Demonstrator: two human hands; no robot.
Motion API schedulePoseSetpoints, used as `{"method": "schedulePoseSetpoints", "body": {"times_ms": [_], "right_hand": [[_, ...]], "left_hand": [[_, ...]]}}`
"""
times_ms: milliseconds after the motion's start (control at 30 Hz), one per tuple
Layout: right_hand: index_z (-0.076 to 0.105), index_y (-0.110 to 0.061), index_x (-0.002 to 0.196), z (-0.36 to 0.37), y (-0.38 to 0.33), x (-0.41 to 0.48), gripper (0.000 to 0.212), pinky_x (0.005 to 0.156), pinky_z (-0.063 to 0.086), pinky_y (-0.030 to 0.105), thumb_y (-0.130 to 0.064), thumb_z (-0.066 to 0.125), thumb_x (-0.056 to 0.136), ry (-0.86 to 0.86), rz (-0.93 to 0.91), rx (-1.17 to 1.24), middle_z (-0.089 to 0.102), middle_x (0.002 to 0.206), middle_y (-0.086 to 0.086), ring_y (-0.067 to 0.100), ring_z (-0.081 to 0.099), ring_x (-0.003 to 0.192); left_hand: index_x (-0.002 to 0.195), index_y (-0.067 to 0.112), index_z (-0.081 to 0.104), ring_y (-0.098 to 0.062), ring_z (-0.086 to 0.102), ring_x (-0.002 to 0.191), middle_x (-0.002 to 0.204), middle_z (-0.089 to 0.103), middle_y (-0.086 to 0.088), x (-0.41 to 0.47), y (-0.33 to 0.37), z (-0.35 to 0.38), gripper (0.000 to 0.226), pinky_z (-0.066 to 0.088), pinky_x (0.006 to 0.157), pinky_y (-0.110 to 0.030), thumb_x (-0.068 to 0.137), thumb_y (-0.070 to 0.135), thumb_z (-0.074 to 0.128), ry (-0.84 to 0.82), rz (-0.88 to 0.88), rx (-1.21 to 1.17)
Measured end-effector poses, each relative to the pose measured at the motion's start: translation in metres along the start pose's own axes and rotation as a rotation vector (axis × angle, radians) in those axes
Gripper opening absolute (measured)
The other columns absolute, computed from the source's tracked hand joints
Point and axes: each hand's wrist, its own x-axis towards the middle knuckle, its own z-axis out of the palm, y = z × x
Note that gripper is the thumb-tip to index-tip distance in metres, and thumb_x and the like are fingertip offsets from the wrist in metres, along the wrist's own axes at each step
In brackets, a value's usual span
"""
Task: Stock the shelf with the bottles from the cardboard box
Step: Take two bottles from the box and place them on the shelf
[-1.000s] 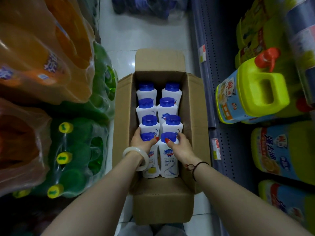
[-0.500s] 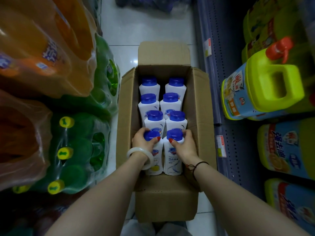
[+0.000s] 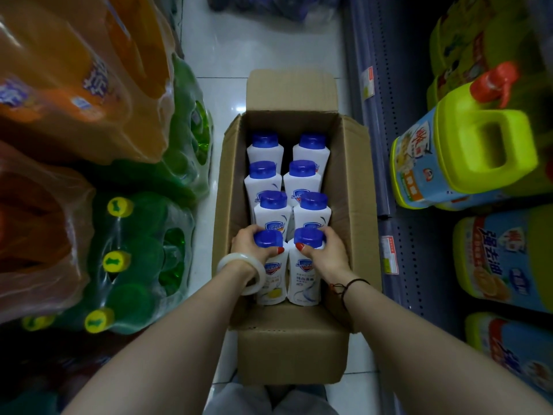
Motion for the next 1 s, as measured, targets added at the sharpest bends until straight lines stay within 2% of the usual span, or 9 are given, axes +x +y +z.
{"method": "schedulePoseSetpoints", "body": {"times_ms": [67,233,333,433,467,600,700,867,1000], "right_hand": [[0.05,-0.008,0.113,-0.001,-0.002,-0.002,0.036,0.048,0.04,0.01,-0.005,0.067,0.082,-0.009,0.012,0.006,0.058,0.111,0.006,0.017,0.056,0.092],[0.048,-0.009,0.115,0.0,-0.005,-0.015,0.039,0.076,0.043,0.025,-0.006,0.068,0.082,0.055,0.009,-0.006,0.058,0.12,0.008,0.018,0.055,0.102],[0.048,-0.011,0.119,-0.001,-0.009,-0.024,0.042,0.082,0.043,0.028,-0.007,0.067,0.082,0.113,0.012,-0.02,0.058,0.125,0.007,0.022,0.056,0.113],[0.049,-0.012,0.109,-0.004,-0.015,-0.035,0.034,0.069,0.046,0.013,-0.003,0.066,0.082,0.116,0.001,0.032,0.059,0.117,0.004,0.012,0.06,0.091],[0.049,-0.013,0.107,-0.007,-0.017,-0.039,0.033,0.067,0.045,0.015,-0.003,0.067,0.081,0.119,-0.004,0.041,0.06,0.116,0.003,0.011,0.058,0.09],[0.049,-0.017,0.103,-0.023,-0.034,-0.057,0.035,0.078,0.047,0.029,-0.004,0.071,0.078,0.097,-0.049,0.066,0.062,0.115,0.003,0.02,0.059,0.108],[0.048,-0.014,0.103,-0.046,-0.063,-0.076,0.038,0.073,0.05,0.025,-0.002,0.072,0.076,0.044,-0.098,0.149,0.062,0.115,0.004,0.015,0.059,0.101],[0.049,0.0,0.115,-0.09,-0.128,-0.118,0.049,0.061,0.048,0.01,0.001,0.074,0.073,0.048,-0.24,0.161,0.062,0.109,0.007,0.012,0.058,0.095],[0.052,0.004,0.114,-0.127,-0.186,-0.16,0.055,0.071,0.051,0.015,0.001,0.079,0.067,0.077,-0.342,0.171,0.065,0.112,0.014,0.016,0.061,0.094]], "left_hand": [[0.124,0.012,0.051,-0.027,0.05,0.122,0.131,0.055,-0.009,-0.002,0.0,0.0,0.057,0.044,0.097,-0.04,0.072,0.01,0.076,0.0,0.003,-0.006],[0.125,0.012,0.052,-0.026,0.052,0.121,0.13,0.057,-0.008,-0.011,0.001,0.002,0.057,0.045,0.099,-0.04,0.073,0.012,0.076,0.02,0.047,0.005],[0.125,0.011,0.052,-0.026,0.053,0.12,0.129,0.057,-0.009,-0.019,0.006,0.0,0.057,0.046,0.099,-0.039,0.073,0.011,0.076,0.025,0.065,0.001],[0.121,0.008,0.055,-0.027,0.055,0.115,0.126,0.059,-0.011,-0.028,0.01,-0.006,0.056,0.047,0.095,-0.037,0.07,0.009,0.078,0.042,0.097,0.001],[0.119,0.007,0.056,-0.026,0.056,0.113,0.124,0.06,-0.011,-0.031,0.012,-0.008,0.055,0.048,0.095,-0.037,0.069,0.009,0.079,0.047,0.109,-0.001],[0.116,0.01,0.056,-0.024,0.057,0.111,0.121,0.06,-0.008,-0.05,0.03,-0.026,0.051,0.049,0.093,-0.037,0.069,0.009,0.078,0.027,0.153,-0.016],[0.12,0.012,0.055,-0.023,0.057,0.114,0.123,0.059,-0.007,-0.066,0.056,-0.046,0.059,0.05,0.095,-0.041,0.066,0.014,0.081,0.028,0.227,0.012],[0.119,0.012,0.056,-0.017,0.056,0.109,0.118,0.059,-0.004,-0.114,0.12,-0.083,0.06,0.049,0.095,-0.036,0.065,0.017,0.082,0.079,0.365,0.026],[0.099,0.011,0.065,-0.022,0.065,0.092,0.095,0.068,-0.005,-0.166,0.175,-0.124,0.05,0.055,0.083,-0.037,0.056,0.019,0.087,0.092,0.477,0.029]]}}
